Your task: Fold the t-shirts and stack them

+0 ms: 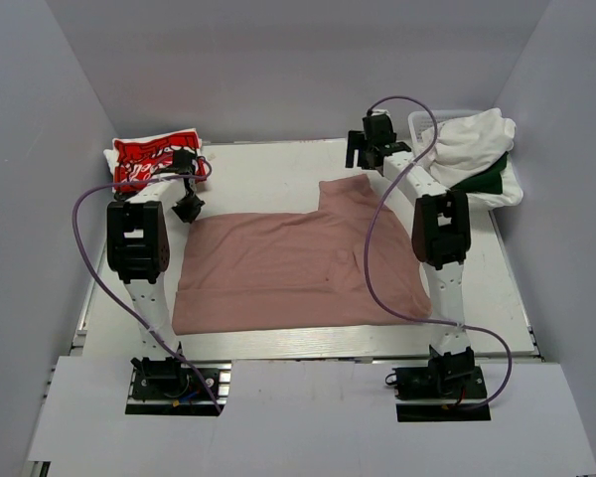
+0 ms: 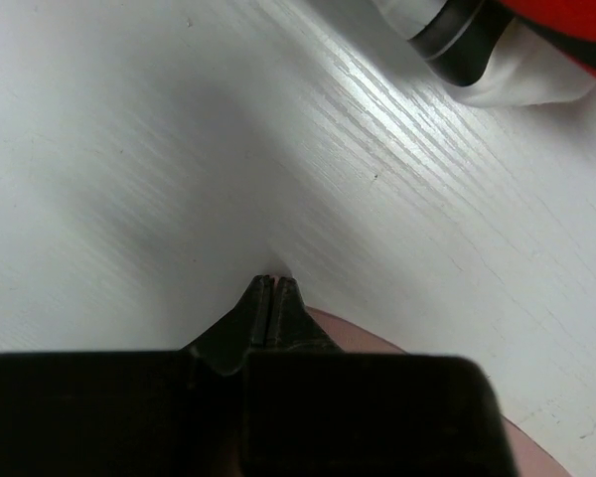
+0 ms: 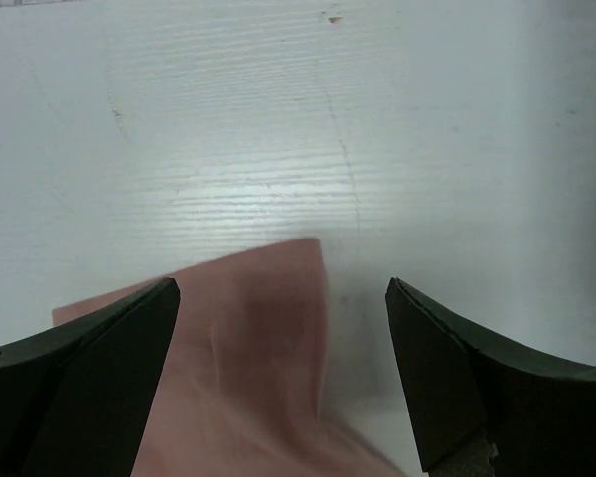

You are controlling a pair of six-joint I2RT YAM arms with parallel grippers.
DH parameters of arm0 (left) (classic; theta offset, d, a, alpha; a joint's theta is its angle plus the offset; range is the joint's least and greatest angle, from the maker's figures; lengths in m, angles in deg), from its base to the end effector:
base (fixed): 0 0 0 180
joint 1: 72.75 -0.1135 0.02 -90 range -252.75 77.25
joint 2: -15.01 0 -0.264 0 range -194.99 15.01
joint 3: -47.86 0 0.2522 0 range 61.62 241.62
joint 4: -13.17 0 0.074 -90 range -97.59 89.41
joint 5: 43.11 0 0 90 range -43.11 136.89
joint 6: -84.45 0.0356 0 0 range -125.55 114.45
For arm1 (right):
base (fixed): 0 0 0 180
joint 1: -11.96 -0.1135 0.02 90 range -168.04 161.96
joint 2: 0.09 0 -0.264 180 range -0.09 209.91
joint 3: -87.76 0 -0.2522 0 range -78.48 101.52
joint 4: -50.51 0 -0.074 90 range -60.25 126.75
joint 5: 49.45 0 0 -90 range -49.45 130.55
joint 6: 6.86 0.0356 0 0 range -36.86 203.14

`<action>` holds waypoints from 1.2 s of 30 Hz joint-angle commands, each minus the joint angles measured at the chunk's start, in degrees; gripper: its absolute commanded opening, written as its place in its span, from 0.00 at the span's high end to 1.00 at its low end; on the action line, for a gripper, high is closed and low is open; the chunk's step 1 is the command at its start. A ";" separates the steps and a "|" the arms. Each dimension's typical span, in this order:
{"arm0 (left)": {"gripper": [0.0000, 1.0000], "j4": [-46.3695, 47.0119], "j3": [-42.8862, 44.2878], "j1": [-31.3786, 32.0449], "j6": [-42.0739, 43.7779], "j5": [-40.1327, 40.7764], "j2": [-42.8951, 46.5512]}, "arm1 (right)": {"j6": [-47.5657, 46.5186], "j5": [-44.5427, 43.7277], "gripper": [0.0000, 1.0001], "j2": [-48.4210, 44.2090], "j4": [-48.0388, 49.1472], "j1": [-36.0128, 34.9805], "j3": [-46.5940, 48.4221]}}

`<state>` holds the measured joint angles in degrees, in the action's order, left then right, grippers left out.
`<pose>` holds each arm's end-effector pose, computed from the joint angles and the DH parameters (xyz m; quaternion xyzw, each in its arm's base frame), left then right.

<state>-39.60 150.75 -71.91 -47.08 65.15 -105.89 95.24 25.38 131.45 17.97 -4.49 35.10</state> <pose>0.4310 0.0048 0.1603 -0.3633 0.9035 0.0863 0.2102 0.5142 0.1421 0.2278 0.0255 0.8877 -0.0048 0.4597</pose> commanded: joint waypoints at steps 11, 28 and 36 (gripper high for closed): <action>1.00 -1.07 -0.26 -0.23 0.58 -0.24 1.55 | -1.55 7.00 0.15 11.45 -2.92 1.77 8.85; 1.00 -2.30 4.30 -0.23 1.72 1.07 0.32 | -6.72 11.21 1.00 10.58 -1.71 0.89 10.52; 1.00 -3.54 4.67 -0.23 2.34 1.87 5.04 | -16.64 23.52 1.00 -6.46 17.43 -0.68 -6.04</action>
<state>-42.79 155.82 -71.91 -45.38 65.96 -106.52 85.34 41.27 135.89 23.54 -3.99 34.03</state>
